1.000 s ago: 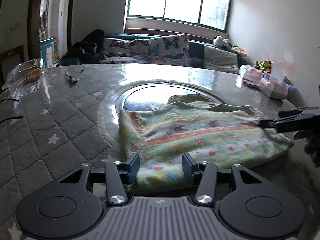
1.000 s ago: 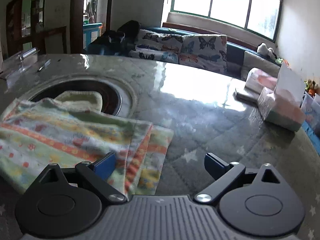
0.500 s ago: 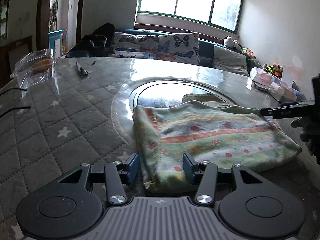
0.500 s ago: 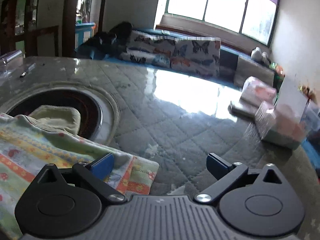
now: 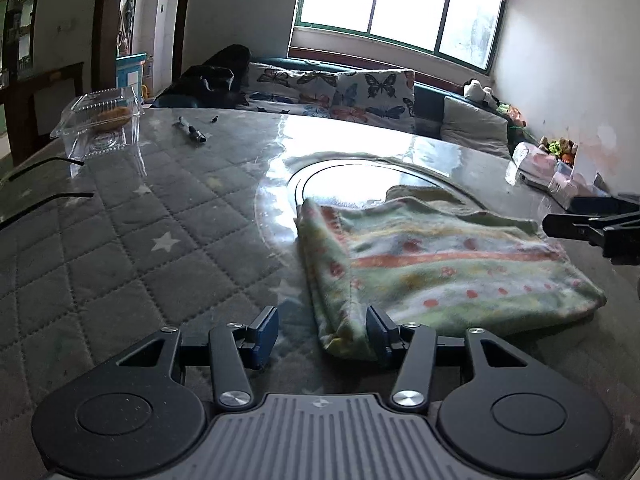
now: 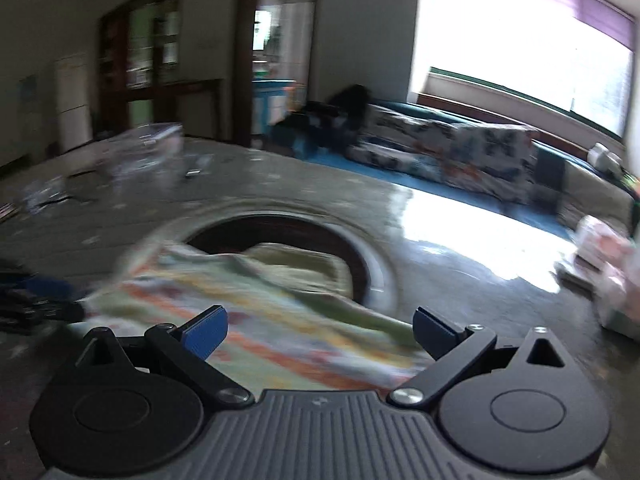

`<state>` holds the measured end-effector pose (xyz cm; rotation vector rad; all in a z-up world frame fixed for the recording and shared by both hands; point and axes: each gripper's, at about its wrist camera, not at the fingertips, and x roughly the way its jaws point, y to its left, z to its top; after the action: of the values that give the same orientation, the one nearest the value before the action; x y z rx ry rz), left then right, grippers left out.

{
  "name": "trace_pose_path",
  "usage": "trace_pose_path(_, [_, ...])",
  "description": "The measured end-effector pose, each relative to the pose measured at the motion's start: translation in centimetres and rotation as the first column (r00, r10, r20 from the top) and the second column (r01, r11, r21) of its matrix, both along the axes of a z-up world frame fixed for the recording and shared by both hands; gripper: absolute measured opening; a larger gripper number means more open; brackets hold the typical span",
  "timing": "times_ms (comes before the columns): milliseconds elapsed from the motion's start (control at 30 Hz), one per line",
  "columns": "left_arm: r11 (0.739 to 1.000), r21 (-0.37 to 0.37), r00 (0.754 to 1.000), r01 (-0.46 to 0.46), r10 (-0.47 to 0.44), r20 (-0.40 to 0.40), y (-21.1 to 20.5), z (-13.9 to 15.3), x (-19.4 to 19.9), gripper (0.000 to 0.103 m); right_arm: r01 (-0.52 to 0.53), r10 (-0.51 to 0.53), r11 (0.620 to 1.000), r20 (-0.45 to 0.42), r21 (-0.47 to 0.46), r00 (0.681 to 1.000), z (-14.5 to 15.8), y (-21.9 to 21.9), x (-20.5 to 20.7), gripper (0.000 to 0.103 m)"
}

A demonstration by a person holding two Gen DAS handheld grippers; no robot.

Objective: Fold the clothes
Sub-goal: 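Grasp the folded shirt edge with the left gripper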

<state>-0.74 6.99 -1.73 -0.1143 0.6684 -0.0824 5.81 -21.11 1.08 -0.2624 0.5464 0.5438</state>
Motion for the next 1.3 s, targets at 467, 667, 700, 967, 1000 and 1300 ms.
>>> trace_pose_path(467, [1.000, -0.030, 1.000, 0.003, -0.003, -0.003, 1.0, 0.1, -0.5, 0.056, -0.305, 0.303, 0.945, -0.034, -0.120, 0.952, -1.1, 8.8, -4.6, 0.088])
trace_pose_path(667, [0.992, -0.123, 0.999, -0.031, 0.029, -0.017, 2.8, 0.6, -0.8, 0.056, -0.379, 0.377, 0.913, -0.044, -0.148, 0.925, -1.6, 11.5, -5.5, 0.078])
trace_pose_path(700, [0.990, -0.129, 0.999, -0.047, 0.045, -0.016, 3.2, 0.7, -0.9, 0.055, -0.390, 0.387, 0.909, -0.048, -0.150, 0.921, -1.7, 11.9, -5.6, 0.077])
trace_pose_path(967, [0.963, -0.236, 0.992, -0.126, 0.122, -0.034, 6.4, 1.4, -0.5, 0.055, -0.460, 0.456, 0.867, -0.069, -0.190, 0.888, -2.9, 14.7, -6.6, 0.065])
trace_pose_path(1000, [0.958, -0.260, 0.993, -0.121, 0.115, -0.038, 6.5, 1.5, -0.4, 0.055, -0.467, 0.462, 0.862, -0.073, -0.196, 0.884, -3.1, 15.0, -6.6, 0.063])
trace_pose_path(1300, [0.868, -0.480, 0.989, -0.128, 0.078, -0.123, 6.8, 0.7, 2.2, 0.056, -0.468, 0.462, 0.859, -0.079, -0.208, 0.883, -3.8, 16.5, -6.3, 0.038])
